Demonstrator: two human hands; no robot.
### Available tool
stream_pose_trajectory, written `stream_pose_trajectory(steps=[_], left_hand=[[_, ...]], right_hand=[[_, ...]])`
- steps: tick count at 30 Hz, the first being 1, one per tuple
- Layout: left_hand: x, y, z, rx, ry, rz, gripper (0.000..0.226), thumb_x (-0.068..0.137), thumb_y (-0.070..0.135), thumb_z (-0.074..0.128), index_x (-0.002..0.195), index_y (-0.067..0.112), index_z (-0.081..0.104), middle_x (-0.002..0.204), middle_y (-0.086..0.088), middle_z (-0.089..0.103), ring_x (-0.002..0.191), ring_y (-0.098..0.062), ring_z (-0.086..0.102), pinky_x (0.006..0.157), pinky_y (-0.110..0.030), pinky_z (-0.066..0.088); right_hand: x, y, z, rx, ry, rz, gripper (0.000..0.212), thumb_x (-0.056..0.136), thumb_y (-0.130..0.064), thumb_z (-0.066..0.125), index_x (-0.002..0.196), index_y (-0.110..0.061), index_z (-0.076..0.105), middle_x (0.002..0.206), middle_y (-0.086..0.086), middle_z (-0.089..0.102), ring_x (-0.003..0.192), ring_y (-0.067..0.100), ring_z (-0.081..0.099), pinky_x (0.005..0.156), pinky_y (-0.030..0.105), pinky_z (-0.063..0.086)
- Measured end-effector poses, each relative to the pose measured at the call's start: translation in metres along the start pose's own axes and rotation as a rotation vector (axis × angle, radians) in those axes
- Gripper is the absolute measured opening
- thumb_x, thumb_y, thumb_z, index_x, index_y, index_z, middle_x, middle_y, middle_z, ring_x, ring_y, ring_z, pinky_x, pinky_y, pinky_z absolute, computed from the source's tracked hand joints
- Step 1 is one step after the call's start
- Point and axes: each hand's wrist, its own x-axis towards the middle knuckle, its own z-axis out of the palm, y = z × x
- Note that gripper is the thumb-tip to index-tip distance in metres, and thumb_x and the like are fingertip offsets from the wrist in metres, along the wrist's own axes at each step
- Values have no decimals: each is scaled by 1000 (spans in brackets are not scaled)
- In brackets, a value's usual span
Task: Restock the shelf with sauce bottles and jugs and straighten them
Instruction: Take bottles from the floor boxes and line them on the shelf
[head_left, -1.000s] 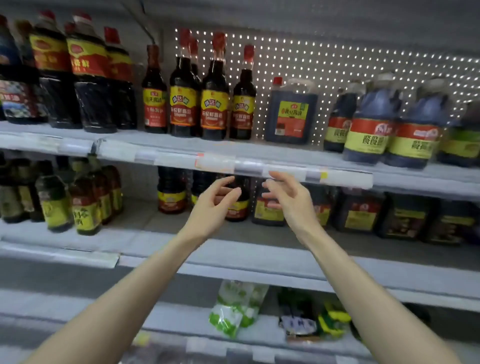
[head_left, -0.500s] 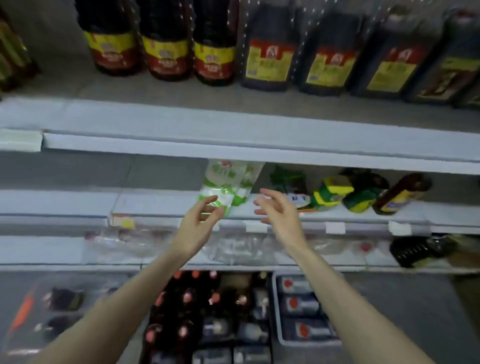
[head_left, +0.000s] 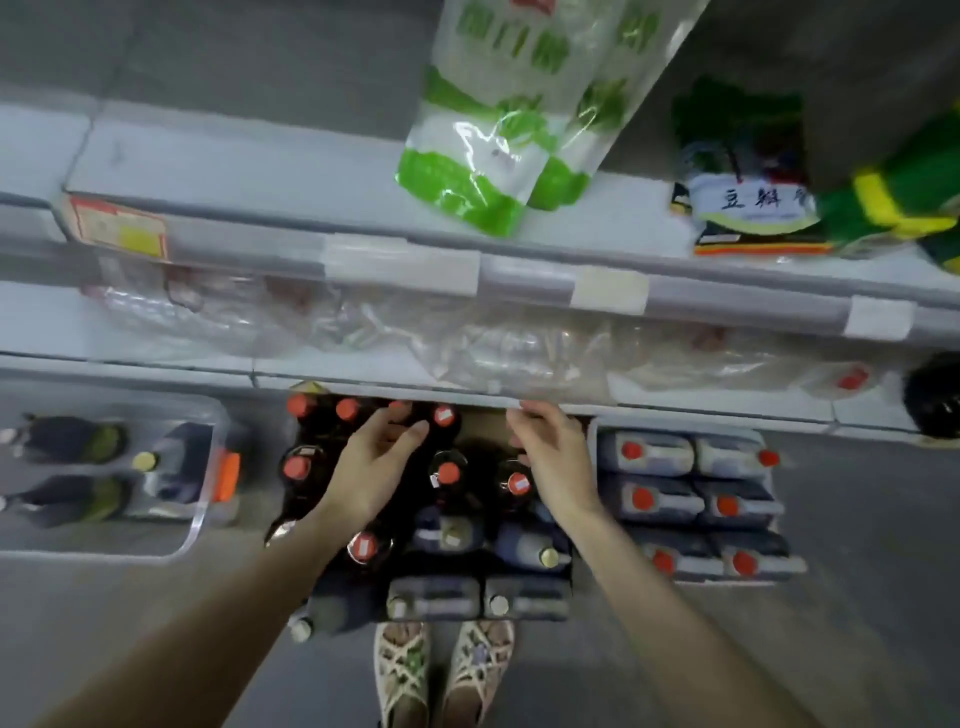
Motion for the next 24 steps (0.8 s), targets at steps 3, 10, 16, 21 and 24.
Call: stream_pose_trajectory(steps=[3,10,16,21,24], left_hand=[[34,-59,4,-5,43,-34,20,91,30,63,110,29,58,89,4,65,78,-9,57,82,-28,44],[109,-159,-8,-5,186,-23,29,91,32,63,117,25,55,110,-1,65,100,-12,62,76,-15,44],[158,-193,-7,50,125,49,46,89,27,65,132,16,51,123,1,59,115,-11,56,99,-26,45],[189,-210,-3,71,-42,32,77,71,40,78,137,18,45,137,0,53,131,-16,46,110,-39,39],[202,-220,-3,68,-100,54,58,81,23,75,133,14,50,131,0,59,129,-16,48,111,-37,37]], right_hand=[[28,58,24,-51,-42,26,26,91,-31,65,115,-21,63,101,-3,69,98,18,66,89,32,51],[106,163,81,-102,-73,29,37,88,-28,68,121,-12,61,109,4,67,90,6,62,76,5,44],[155,210,109,-85,-108,-27,41,86,-27,71,124,-15,61,109,-11,65,102,1,60,84,6,41],[175,227,119,-128,-221,-63,47,87,-27,69,130,-31,50,108,-26,57,109,-4,53,92,5,37],[184,236,124,-125,-261,-70,49,87,-25,70,131,-30,48,114,-23,57,113,-3,53,100,12,37]])
